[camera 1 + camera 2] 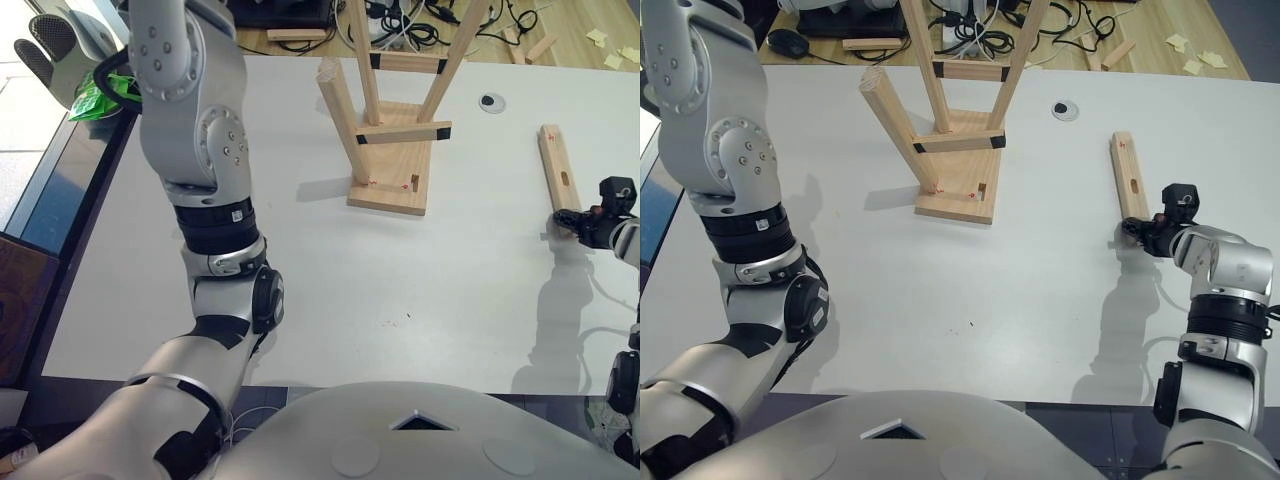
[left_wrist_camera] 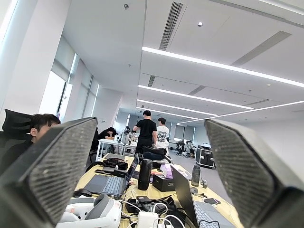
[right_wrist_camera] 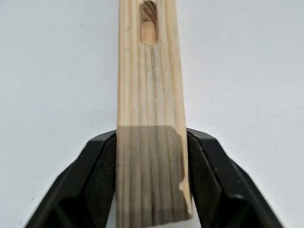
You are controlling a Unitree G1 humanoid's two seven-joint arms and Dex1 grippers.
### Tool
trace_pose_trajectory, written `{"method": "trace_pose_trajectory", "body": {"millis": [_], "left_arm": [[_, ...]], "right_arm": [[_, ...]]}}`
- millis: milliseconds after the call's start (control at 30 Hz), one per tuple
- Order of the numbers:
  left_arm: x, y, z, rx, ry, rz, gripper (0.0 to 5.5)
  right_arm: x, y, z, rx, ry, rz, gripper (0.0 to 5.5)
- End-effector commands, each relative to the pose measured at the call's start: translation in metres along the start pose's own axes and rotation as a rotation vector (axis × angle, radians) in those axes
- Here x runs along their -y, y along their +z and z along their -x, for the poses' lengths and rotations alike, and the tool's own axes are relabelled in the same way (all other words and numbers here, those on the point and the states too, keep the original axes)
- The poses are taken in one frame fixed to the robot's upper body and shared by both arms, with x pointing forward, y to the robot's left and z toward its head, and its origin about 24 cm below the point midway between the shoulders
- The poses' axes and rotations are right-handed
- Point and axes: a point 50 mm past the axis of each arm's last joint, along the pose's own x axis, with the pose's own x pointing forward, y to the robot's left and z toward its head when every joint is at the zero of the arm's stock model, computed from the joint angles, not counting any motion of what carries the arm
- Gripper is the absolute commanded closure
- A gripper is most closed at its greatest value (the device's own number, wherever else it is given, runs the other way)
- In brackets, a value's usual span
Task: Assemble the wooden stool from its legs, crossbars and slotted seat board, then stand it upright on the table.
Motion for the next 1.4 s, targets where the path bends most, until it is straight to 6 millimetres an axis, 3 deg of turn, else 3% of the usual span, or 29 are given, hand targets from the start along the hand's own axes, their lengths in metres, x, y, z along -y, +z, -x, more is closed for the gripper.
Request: {"method": "trace_pose_trajectory", "body": {"millis": [33,167,333,500,567,667,833,1067,1200,1400], "left_arm": [[-0.006,0.004,-0.005,0.01,0.009,-0.037,1.27],[-0.014,0.011,-0.014,0.033,-0.008,-0.088,1.27],[-0.016,0.038,-0.039,0.105,-0.181,-0.259,1.27],[0.011,0.068,-0.084,0.12,-0.605,-0.589,1.27],[0.03,0.071,-0.098,0.095,-0.817,-0.745,1.27],[0.039,0.06,-0.106,-0.072,-1.046,-0.89,1.27],[0.044,0.04,-0.102,-0.32,-1.301,-0.959,1.27],[0.047,0.019,-0.098,-0.518,-1.327,-0.818,1.27],[0.037,0.004,-0.09,-0.659,-1.366,-0.807,1.27],[0.029,-0.005,-0.085,-0.744,-1.384,-0.821,2.26]], "right_arm": [[0.002,0.025,0.001,0.209,-0.127,0.137,3.47],[-0.003,0.068,0.009,0.458,-0.254,0.411,3.47],[-0.023,0.139,0.04,0.712,-0.282,0.958,3.47],[-0.037,0.222,0.092,0.856,-0.321,1.403,3.47],[-0.054,0.249,0.112,0.897,-0.313,1.576,3.47],[-0.084,0.277,0.135,0.957,-0.298,1.763,3.47],[-0.128,0.295,0.156,1.073,-0.261,1.995,3.47],[-0.177,0.292,0.169,1.27,-0.12,2.18,3.47],[-0.189,0.292,0.177,1.353,-0.096,2.196,3.47],[-0.19,0.29,0.177,1.363,-0.083,2.224,3.47]]}}
